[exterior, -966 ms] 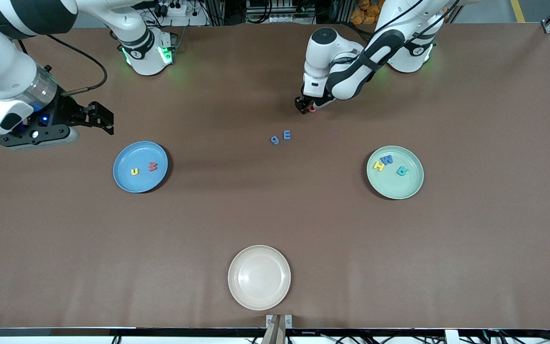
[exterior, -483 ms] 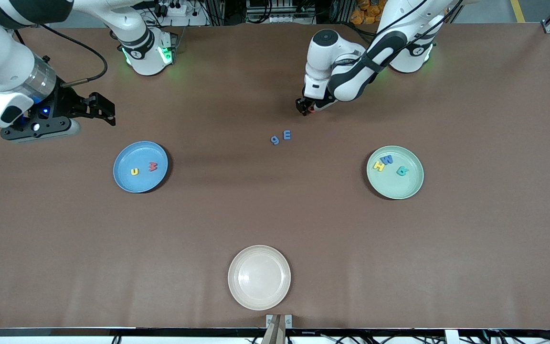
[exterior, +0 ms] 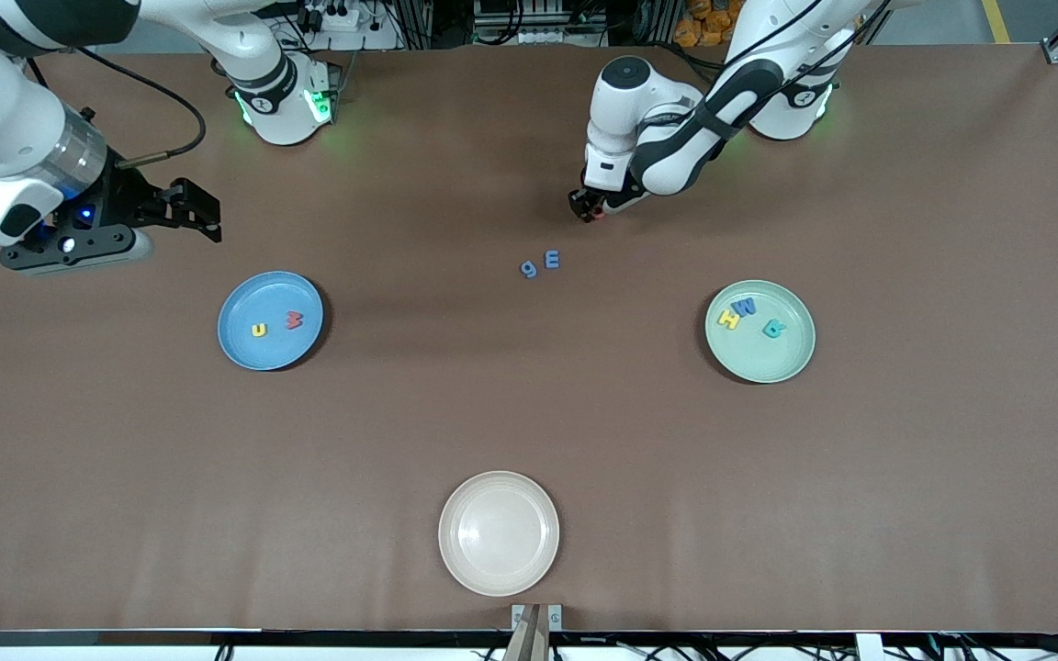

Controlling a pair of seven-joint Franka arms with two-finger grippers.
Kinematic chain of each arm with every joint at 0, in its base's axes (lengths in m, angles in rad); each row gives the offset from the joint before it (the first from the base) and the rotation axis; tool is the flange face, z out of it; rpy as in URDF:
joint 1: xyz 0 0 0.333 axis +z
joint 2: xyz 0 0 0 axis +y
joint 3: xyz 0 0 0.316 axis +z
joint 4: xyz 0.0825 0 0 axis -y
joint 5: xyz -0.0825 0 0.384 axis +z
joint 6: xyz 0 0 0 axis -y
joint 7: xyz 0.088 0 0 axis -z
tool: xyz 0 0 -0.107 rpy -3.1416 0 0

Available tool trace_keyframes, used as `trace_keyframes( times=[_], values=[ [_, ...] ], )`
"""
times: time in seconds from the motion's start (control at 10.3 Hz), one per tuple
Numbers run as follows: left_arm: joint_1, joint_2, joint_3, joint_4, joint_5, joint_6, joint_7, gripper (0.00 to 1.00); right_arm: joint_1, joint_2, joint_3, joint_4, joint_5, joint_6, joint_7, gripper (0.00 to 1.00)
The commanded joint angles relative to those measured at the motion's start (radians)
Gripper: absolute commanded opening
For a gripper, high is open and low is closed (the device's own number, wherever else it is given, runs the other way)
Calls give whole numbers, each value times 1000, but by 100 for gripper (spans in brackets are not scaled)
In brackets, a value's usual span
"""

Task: Sort upper and lower case letters into plates
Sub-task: 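Lower the left gripper and grasp the pink Q, then lift the Q with the left gripper while the right gripper reaches letters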

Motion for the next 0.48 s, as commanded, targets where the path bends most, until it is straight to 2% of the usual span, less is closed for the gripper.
trace_keyframes(
  times=[0.0,0.39],
  values=[
    [1,25,15,-2,23,-18,4,28,-8,-12,-6,7,0,4,10,100],
    [6,25,15,4,23,-18,6,21,-23,-23,-57,7,0,1,-7,100]
  ],
)
